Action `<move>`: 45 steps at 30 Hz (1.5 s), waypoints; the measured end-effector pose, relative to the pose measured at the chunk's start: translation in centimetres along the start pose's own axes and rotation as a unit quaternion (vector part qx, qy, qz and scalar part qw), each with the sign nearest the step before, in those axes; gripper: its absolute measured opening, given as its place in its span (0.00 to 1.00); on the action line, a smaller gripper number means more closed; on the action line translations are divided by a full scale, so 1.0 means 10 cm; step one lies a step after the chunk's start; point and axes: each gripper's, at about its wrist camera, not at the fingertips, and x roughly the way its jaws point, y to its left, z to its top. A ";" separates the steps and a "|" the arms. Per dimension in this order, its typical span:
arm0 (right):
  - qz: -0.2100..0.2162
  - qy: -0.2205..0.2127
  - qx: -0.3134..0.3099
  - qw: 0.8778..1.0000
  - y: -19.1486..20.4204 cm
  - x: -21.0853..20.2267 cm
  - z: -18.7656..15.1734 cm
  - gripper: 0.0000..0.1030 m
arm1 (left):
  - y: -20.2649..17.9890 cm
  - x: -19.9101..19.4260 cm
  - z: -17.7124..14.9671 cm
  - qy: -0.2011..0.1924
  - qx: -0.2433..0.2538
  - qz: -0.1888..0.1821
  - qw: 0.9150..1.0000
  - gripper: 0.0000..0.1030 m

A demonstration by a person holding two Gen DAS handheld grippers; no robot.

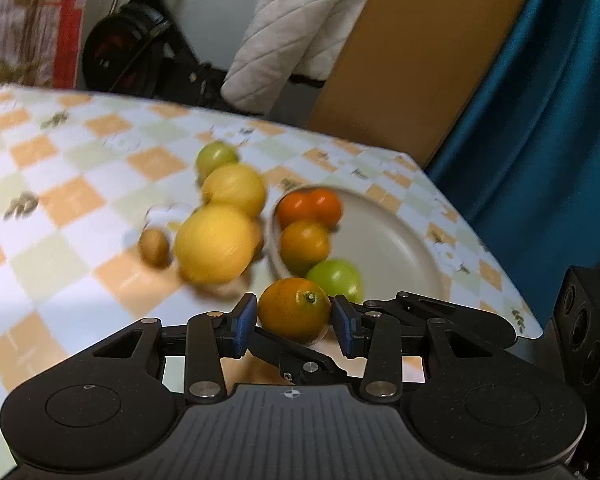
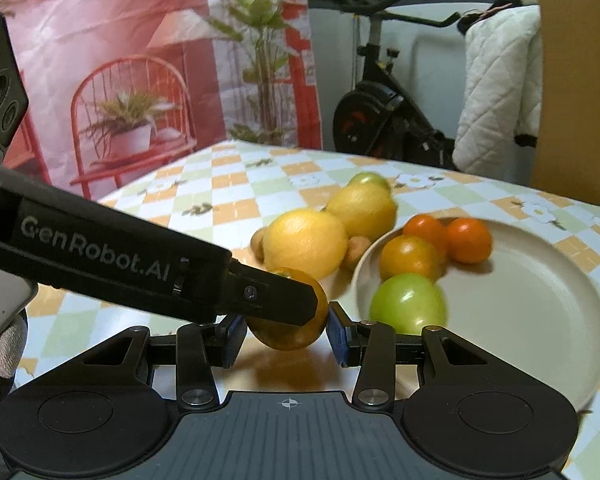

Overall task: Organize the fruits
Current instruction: 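Close the left gripper on the dark orange and lift it, then carry the dark orange over the plate and open the left gripper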

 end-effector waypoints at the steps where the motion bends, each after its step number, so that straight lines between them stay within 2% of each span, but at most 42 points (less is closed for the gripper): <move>1: -0.003 -0.007 0.002 1.000 -0.03 -0.05 0.04 0.38 | -0.06 -0.02 0.05 -0.004 0.007 0.000 1.000 0.42; 9: -0.024 -0.046 0.021 0.998 -0.29 -0.39 0.42 0.38 | -0.54 -0.11 0.46 -0.028 0.066 -0.003 0.997 0.42; 16: -0.049 -0.068 0.036 0.996 -0.63 -0.55 0.77 0.38 | -0.85 0.01 0.82 -0.040 0.105 -0.021 0.993 0.42; 21: -0.064 -0.060 0.040 0.995 -0.87 -0.45 0.80 0.38 | -0.86 0.31 0.91 -0.017 0.102 -0.031 0.994 0.42; 32: -0.084 -0.016 0.072 0.994 -1.29 0.06 0.73 0.38 | -0.76 0.95 1.07 0.031 0.093 -0.037 0.995 0.43; 45: -0.103 0.033 0.133 0.985 -1.61 0.41 0.53 0.38 | -0.75 1.50 1.14 0.106 0.105 -0.042 0.988 0.43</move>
